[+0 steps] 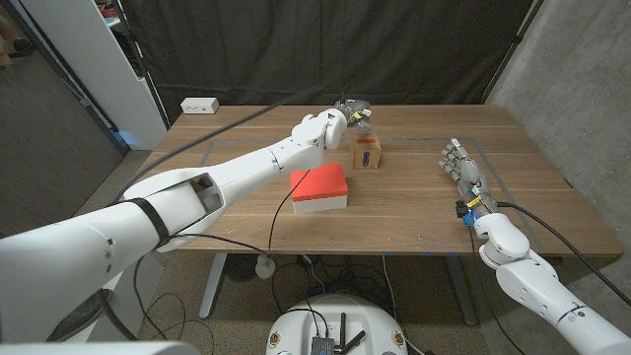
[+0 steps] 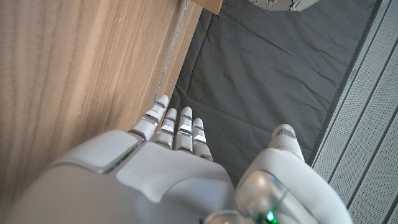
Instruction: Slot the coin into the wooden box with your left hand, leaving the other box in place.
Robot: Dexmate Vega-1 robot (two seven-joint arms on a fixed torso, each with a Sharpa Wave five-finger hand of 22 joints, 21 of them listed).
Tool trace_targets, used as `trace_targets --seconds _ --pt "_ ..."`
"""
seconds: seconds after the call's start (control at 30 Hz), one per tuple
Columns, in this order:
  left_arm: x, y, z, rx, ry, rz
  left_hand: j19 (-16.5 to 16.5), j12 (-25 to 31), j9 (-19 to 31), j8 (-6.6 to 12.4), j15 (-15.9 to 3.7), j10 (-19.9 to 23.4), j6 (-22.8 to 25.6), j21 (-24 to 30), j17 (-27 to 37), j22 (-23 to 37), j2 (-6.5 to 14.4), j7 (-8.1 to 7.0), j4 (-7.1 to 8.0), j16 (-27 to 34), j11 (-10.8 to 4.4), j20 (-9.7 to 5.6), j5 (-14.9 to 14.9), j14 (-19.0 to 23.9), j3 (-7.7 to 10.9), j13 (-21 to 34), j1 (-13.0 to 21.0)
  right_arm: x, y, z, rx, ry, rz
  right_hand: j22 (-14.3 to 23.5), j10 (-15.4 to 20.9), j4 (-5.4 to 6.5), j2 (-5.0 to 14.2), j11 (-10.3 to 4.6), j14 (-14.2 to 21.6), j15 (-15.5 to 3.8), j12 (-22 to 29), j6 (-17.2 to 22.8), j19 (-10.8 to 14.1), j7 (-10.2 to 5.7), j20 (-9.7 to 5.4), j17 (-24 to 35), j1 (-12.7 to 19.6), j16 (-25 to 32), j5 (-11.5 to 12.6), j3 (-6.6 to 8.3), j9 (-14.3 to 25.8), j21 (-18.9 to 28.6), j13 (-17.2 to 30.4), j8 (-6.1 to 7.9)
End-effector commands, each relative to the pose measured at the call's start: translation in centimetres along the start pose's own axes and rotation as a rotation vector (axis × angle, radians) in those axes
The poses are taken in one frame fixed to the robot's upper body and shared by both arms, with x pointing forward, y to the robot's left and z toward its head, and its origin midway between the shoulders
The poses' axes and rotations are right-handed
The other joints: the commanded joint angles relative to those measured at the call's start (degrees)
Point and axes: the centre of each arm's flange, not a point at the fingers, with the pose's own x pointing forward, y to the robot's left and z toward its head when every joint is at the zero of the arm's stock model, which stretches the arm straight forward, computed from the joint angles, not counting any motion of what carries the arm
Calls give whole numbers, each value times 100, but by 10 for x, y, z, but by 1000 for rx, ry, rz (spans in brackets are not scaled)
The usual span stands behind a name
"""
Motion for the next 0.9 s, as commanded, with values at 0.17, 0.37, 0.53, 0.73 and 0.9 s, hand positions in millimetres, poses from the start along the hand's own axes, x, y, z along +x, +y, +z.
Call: trace_targets --seconds 0.17,0.37,0.53,0.73,0.9 --pt "-23 13 -15 -6 20 94 -447 -1800 313 -423 -56 -828 -237 -869 -1412 -2329 146 -144 43 -1038 -89 -155 -9 -862 -567 -2079 222 -1 8 7 -9 -13 10 16 25 -19 22 -10 35 9 -2 15 32 2 17 4 60 5 -17 -1 34 1 19 -1" --pt "-32 16 -23 -31 29 108 -926 -2832 290 -440 -44 -1682 -428 -1097 -1815 -3014 486 -190 162 -1804 -92 67 49 -1496 -478 -2533 -168 -3 12 9 -10 -15 10 16 19 -19 22 -17 34 6 -5 15 31 2 18 4 60 5 -17 -1 34 1 19 -1" --pt "-40 17 -29 -51 39 117 -1216 -3411 249 -421 -33 -2239 -543 -1200 -1917 -3417 547 -190 154 -2527 -77 201 81 -1797 -300 -2578 -554 -5 15 11 -17 -17 13 16 33 -19 23 -5 34 14 1 16 36 2 13 4 62 4 -17 0 34 2 19 -1" --pt "-53 17 -39 -98 43 144 -1823 -4159 190 -424 211 -2950 -769 -1279 -1933 -3780 576 -198 139 -3431 85 425 69 -2604 -103 -2636 -1034 -6 21 12 -17 -19 16 16 33 -19 24 -8 41 9 0 22 36 2 9 4 64 7 -17 1 34 2 19 1" --pt "-66 15 -49 -148 47 166 -2572 -4768 125 -501 465 -3630 -1167 -1494 -1949 -4146 559 -212 122 -4355 333 671 50 -3427 99 -2672 -1404 -8 27 11 -15 -19 20 16 38 -19 23 -4 45 14 1 21 43 6 8 4 65 8 -18 0 34 5 20 0"
